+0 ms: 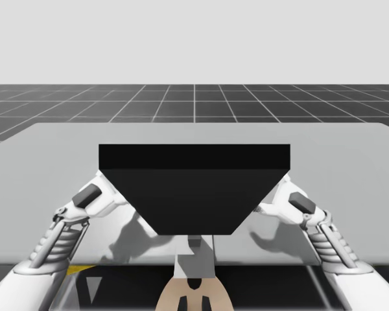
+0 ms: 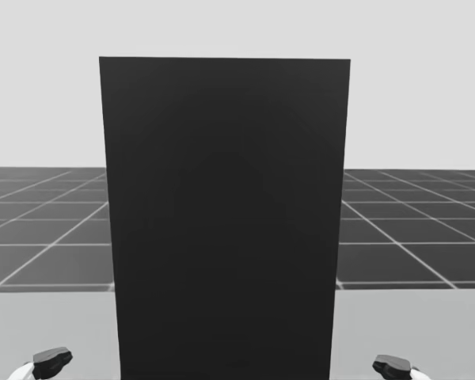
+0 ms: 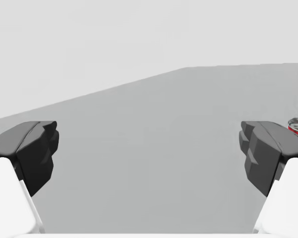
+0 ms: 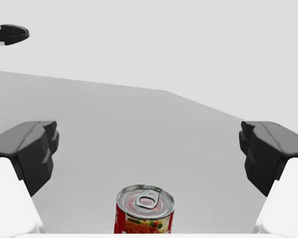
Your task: Reach around the screen and pick up the object behind it.
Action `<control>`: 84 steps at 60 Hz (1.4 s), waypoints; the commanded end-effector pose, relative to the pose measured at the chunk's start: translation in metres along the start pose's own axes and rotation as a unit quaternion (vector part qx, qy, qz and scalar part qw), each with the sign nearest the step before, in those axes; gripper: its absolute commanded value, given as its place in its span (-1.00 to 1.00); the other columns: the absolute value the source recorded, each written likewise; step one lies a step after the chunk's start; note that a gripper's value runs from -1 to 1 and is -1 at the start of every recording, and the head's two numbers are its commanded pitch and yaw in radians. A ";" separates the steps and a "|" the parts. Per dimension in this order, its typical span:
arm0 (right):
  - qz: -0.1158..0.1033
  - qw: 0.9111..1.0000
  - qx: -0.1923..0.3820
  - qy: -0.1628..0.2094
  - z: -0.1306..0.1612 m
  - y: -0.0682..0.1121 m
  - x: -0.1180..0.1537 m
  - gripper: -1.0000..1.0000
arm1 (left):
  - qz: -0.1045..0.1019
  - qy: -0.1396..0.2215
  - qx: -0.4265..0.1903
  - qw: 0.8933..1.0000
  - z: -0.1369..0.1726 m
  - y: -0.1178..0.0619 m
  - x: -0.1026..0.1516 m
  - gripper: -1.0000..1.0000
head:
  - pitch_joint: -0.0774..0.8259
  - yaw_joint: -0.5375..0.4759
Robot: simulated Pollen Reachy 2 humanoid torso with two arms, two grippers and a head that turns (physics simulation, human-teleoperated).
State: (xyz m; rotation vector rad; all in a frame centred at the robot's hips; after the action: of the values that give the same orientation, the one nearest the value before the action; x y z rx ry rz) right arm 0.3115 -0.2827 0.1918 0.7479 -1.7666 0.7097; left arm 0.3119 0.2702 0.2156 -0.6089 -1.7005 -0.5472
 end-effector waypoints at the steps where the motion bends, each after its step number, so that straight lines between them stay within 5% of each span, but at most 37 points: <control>1: -0.007 0.997 0.080 0.006 0.019 0.006 0.006 -1.00 | 0.013 0.007 -0.085 0.996 0.012 -0.022 0.010 -1.00 | -0.74 0.00; 13: -0.003 0.993 0.115 0.030 0.041 0.007 0.014 -1.00 | 0.008 0.040 -0.161 0.986 0.030 -0.043 0.009 -1.00 | -0.71 -0.01; 18: -0.001 0.996 0.076 0.043 0.047 0.001 0.008 -1.00 | -0.007 0.055 -0.165 0.985 0.035 -0.046 0.001 -1.00 | -0.69 -0.03; 25: -0.004 0.999 0.031 0.024 0.046 -0.009 -0.008 -1.00 | -0.002 0.060 -0.164 0.985 0.036 -0.046 -0.007 -1.00 | -0.66 -0.04; 28: -0.028 0.999 0.027 0.030 0.042 -0.014 -0.016 -1.00 | 0.001 0.059 -0.166 0.984 0.035 -0.047 -0.010 -1.00 | -0.65 -0.05; 30: -0.025 0.999 0.027 0.031 0.042 -0.015 -0.018 -1.00 | 0.002 0.059 -0.167 0.984 0.035 -0.047 -0.011 -1.00 | -0.65 -0.05; 36: -0.029 0.998 0.036 0.049 0.031 -0.027 -0.035 -1.00 | 0.003 0.061 -0.174 0.983 0.033 -0.050 -0.014 -1.00 | -0.63 -0.05; 48: -0.071 0.993 0.074 0.056 0.009 -0.034 -0.062 -1.00 | 0.000 0.063 -0.180 0.982 0.032 -0.054 -0.016 -1.00 | -0.60 -0.05; 72: -0.074 0.987 0.120 0.076 -0.053 -0.040 -0.096 -1.00 | -0.003 0.061 -0.184 0.981 0.032 -0.056 -0.018 -1.00 | -0.56 -0.05; 84: -0.078 0.982 0.141 0.095 -0.081 -0.028 -0.118 -1.00 | -0.010 0.061 -0.183 0.981 0.034 -0.057 -0.018 -1.00 | -0.56 -0.05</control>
State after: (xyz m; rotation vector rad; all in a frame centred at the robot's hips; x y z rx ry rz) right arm 0.4018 -0.2415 0.1163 0.8910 -1.4727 0.8773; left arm 0.2551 0.2502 0.1928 -0.8042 -1.5147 -0.8971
